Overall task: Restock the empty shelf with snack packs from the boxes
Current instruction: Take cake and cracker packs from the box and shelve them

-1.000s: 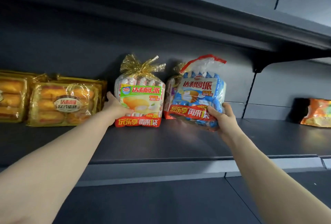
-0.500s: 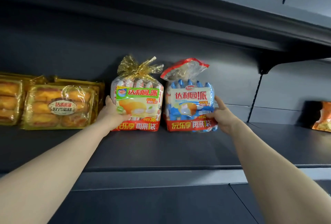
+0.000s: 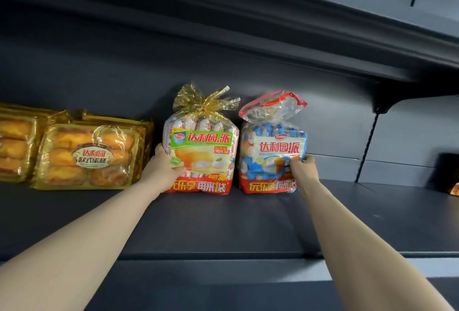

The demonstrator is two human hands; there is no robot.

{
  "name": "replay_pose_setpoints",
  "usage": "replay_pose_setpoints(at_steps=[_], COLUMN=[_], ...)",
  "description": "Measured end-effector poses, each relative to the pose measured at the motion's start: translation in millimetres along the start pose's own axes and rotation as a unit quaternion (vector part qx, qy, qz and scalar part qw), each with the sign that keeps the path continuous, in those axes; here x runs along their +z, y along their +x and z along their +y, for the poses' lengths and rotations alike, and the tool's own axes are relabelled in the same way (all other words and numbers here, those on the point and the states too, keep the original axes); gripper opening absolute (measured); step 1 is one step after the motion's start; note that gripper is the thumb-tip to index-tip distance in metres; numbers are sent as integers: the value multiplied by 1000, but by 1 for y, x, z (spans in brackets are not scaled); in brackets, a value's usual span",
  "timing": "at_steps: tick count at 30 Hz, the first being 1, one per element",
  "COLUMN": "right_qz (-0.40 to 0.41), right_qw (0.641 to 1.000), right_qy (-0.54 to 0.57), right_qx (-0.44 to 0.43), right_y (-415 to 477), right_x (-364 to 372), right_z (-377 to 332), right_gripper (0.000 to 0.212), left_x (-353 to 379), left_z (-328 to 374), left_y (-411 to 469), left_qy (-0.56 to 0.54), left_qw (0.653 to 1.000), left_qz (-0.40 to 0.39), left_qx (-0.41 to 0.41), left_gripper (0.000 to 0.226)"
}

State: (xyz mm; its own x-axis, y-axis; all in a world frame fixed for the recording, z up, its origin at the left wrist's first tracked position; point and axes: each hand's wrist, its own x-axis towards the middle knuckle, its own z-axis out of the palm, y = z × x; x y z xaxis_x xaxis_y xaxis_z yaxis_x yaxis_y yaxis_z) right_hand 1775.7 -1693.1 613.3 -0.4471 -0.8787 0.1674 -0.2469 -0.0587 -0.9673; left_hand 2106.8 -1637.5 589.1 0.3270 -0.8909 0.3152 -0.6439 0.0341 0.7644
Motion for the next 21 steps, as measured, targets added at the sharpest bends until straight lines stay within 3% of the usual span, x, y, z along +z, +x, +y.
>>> replay_pose_setpoints(at_steps=[3,11,14,21], right_qz=[-3,14,3,-20], right_qw=[999,974,953,914], right_qy=[-44,-192,-236,-263], right_qx=[-15,-123,-193,-308], right_y=[-6,-58,-87,-163], right_x=[-1,-39,-61,-121], right_z=[3,11,10,18], right_gripper=[30,48,47,40], left_x=[0,-9,-12,-4], left_z=[1,25,38,78], left_y=[-2,-38,-71,-180], left_qy=[4,26,28,-3], left_qw=[1000,997,997,996], left_qz=[-3,33,63,48], left_qx=[-12,-59,-33,80], left_gripper=[80,94,75,50])
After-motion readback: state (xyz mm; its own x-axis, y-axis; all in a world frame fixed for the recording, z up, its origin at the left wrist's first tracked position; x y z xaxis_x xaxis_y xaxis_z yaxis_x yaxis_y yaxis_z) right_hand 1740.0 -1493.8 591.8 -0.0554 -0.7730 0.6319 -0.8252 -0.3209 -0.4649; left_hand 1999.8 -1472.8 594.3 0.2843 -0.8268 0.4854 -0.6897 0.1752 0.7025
